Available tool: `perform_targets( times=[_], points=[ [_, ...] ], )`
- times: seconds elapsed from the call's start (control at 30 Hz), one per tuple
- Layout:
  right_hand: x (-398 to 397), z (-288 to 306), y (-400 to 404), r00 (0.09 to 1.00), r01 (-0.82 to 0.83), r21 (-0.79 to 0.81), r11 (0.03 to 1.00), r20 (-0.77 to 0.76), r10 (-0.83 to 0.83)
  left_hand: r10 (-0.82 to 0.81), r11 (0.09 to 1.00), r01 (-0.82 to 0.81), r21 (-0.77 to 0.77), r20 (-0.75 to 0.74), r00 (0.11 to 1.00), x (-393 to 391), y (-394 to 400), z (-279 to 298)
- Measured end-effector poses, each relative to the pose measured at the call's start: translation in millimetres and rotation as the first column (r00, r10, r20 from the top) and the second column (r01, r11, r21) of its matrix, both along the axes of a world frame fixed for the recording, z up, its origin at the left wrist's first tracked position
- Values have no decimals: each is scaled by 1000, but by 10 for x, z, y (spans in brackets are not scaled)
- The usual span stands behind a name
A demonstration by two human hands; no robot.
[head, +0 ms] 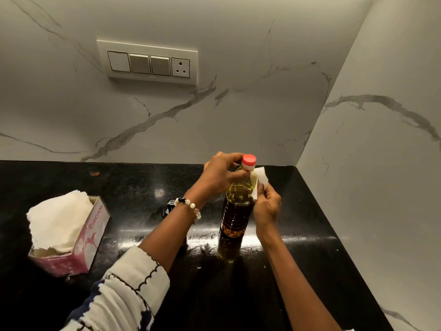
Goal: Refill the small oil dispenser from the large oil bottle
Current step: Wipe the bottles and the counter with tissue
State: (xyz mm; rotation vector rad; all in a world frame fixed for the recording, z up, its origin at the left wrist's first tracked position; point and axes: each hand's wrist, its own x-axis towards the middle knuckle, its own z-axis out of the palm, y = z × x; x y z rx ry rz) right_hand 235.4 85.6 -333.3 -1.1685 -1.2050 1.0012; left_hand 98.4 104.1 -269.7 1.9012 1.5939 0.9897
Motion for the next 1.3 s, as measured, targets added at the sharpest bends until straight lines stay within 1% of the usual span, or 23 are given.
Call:
perform_targets(
  times=[0.07,0.17,0.27,0.33,0.37,0.43,0.53,0.6,0.63,0.7,0.77,0.83,0.9,1.0,1.17,1.2,1.3],
  points=[
    [48,-98,-62,999,8,-27,1000,50,-6,-16,1000,16,6,-22,1000,-6,-19,12],
    [79,-167,-226,994,11,-10,1000,108,-10,-32,999,32,3,-49,998,-12,-19,22],
    [5,-22,-263,996,8,101,995,93,-18,-84,996,83,-26,-50,995,-32,14,37],
    [-63,113,-182,999,-14,145,989,36,9,-110,993,108,-46,-40,993,-65,28,49],
    [-85,150,-120,1000,-26,143,989,4,26,-120,992,118,-49,-45,992,-82,24,71],
    [-102,157,6,998,-27,85,996,-56,31,-127,991,124,-55,-58,990,-110,46,95],
    [-37,76,76,999,5,17,1000,-46,-4,-131,989,124,-75,-108,985,-122,79,113],
    [34,39,11,1000,11,25,1000,-6,-11,-85,996,82,-21,-161,983,-97,55,109],
    [61,17,-33,1000,6,41,999,14,-7,-22,998,31,53,-163,986,-77,30,102],
    [60,-32,-100,996,-5,87,996,84,-2,112,980,-92,178,-109,988,-40,-27,70],
    [15,-39,-124,991,-25,160,987,132,4,128,966,-113,233,-53,990,24,-83,57],
    [-36,-7,-89,989,-66,203,977,140,38,123,966,-103,239,-71,990,86,-100,65],
    [-65,72,-27,981,-100,208,973,186,61,158,958,-134,254,-79,984,124,-78,85],
    [-107,124,-20,972,-134,234,963,221,82,196,947,-180,266,-34,980,142,-53,121],
    [-170,9,-230,947,-154,329,932,317,45,164,948,-147,283,-36,986,111,-30,140],
    [-171,8,-214,958,-157,324,933,278,65,155,949,-137,283,-39,987,100,-22,150],
    [-142,102,-51,988,-153,218,964,27,151,120,956,-96,276,-72,990,54,6,174]
  ],
)
